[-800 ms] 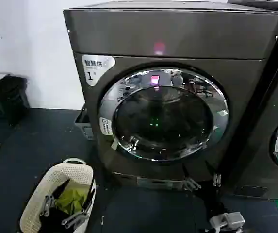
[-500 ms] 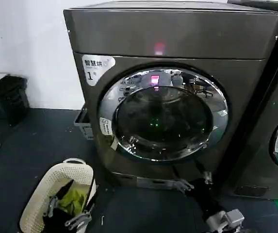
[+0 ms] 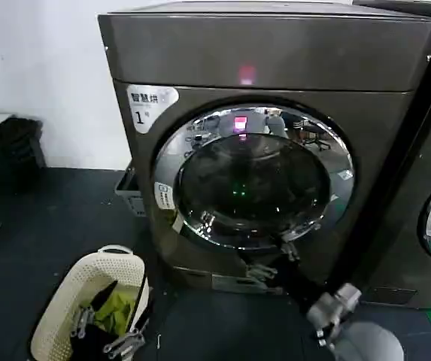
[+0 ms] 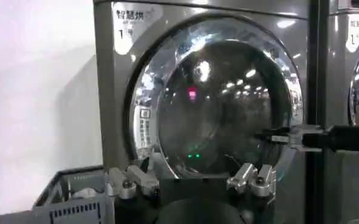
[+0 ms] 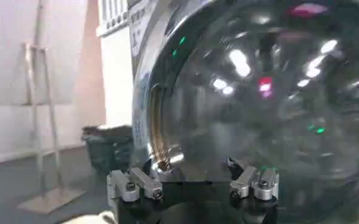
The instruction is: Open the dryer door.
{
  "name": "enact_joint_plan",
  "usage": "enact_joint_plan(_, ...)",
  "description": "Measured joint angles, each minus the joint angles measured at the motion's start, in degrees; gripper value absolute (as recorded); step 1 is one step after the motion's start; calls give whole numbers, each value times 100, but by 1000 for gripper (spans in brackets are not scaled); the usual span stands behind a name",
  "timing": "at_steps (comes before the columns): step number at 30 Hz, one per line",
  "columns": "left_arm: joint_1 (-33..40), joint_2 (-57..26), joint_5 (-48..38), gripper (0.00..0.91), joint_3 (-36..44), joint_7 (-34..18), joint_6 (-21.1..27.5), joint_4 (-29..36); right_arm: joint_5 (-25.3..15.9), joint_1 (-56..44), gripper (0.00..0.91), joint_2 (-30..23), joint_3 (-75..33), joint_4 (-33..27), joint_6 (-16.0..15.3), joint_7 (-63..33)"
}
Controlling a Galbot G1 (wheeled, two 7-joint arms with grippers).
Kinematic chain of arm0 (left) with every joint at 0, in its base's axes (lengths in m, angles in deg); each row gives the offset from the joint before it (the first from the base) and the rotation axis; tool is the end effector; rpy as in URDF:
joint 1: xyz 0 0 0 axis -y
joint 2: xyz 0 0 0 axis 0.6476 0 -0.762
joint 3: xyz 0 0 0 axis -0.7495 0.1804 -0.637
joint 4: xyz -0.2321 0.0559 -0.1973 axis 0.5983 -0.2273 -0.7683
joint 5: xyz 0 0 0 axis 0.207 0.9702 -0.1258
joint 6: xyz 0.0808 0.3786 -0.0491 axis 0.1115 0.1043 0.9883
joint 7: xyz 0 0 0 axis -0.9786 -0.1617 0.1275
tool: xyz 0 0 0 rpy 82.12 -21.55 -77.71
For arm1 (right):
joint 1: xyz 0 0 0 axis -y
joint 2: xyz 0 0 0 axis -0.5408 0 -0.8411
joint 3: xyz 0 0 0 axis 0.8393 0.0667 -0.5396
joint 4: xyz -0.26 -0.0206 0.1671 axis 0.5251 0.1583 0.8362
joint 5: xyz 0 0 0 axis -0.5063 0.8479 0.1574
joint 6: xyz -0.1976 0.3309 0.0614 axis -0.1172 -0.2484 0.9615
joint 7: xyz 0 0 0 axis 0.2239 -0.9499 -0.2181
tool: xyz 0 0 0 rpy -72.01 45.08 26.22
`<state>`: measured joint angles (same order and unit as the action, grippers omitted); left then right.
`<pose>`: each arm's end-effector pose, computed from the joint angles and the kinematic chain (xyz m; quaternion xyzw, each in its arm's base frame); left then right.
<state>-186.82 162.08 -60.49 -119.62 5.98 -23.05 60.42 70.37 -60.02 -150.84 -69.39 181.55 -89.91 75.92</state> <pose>0.1338 0.0615 -0.1712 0.1719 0.9850 0.0133 0.0038 0.3288 0.0089 -0.1569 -0.3571 0.9340 -0.0039 0.0071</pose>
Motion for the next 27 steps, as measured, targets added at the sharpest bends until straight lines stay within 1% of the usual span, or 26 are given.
enact_joint_plan(5,-38,17,0,907,2,0,-2,11,-37,708,907,10,462,-462,-18,-47)
enact_joint_plan(8,-68,19,1,907,4,0,-10,-10,-71,1093,907,-72,770,-762,-23,-144)
enact_joint_plan(11,-71,32,-15,907,38,4,-5,-20,-212,1445,907,-272,1104,-1137,-10,-203)
enact_joint_plan(14,-81,32,-18,907,33,16,-12,-20,-373,1720,907,-508,1374,-1511,68,-176)
enact_joint_plan(18,-115,21,-18,907,-40,20,-28,9,-397,1990,907,-708,1606,-1898,150,-16)
enact_joint_plan(23,-96,21,-15,907,-18,42,-32,1,-411,2322,907,-907,1794,-2258,167,110)
enact_joint_plan(27,-71,3,-10,907,-11,46,-28,-19,-495,2582,907,-1056,1882,-2499,250,248)
